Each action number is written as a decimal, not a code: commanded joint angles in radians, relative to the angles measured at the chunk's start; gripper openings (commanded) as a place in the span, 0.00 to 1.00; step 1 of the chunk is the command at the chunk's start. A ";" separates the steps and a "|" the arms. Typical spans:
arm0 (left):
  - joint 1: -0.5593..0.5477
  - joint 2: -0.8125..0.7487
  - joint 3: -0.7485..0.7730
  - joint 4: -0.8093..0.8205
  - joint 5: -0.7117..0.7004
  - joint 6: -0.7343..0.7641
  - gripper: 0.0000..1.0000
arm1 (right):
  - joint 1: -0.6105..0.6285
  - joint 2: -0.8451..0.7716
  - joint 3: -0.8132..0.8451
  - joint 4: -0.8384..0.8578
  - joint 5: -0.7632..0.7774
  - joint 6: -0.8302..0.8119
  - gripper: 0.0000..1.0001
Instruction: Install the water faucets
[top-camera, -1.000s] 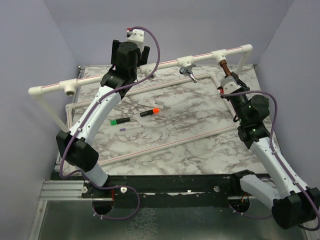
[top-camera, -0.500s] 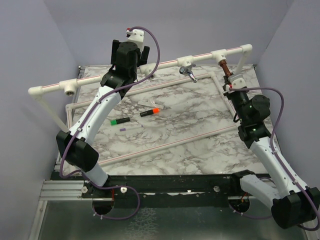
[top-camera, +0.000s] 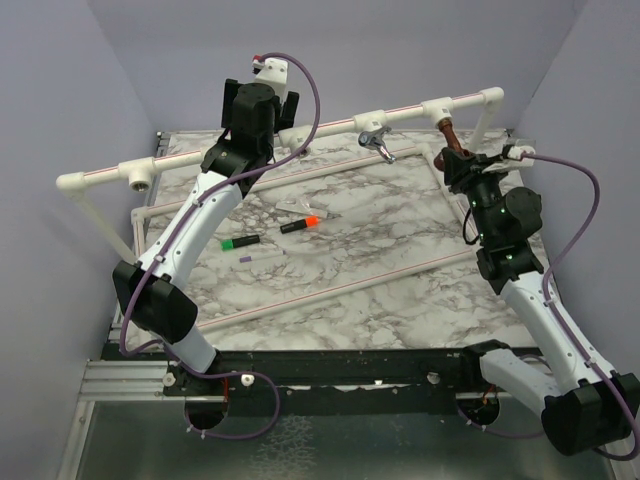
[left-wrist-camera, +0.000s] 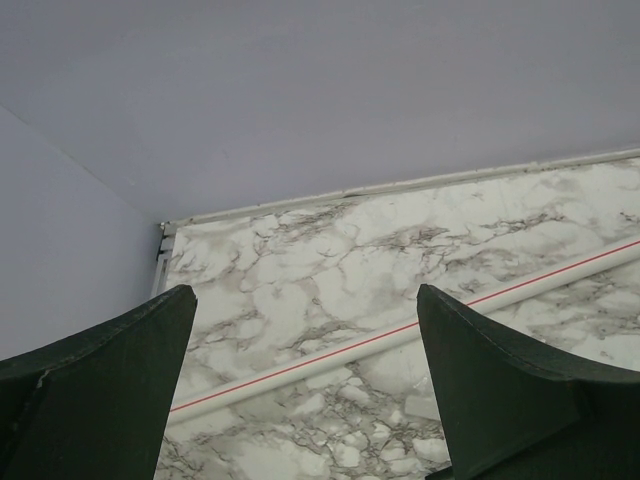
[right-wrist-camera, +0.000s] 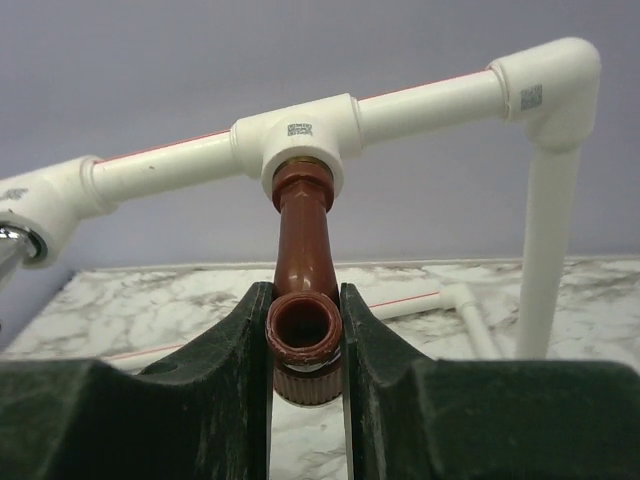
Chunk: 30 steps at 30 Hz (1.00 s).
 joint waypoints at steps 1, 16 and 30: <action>-0.054 0.061 -0.047 -0.101 0.136 -0.078 0.93 | 0.005 0.017 0.059 0.110 0.049 0.373 0.00; -0.056 0.063 -0.049 -0.103 0.139 -0.082 0.93 | 0.006 0.027 0.074 0.050 0.170 1.105 0.00; -0.056 0.060 -0.047 -0.103 0.137 -0.082 0.93 | 0.006 0.025 0.093 0.014 0.132 1.498 0.01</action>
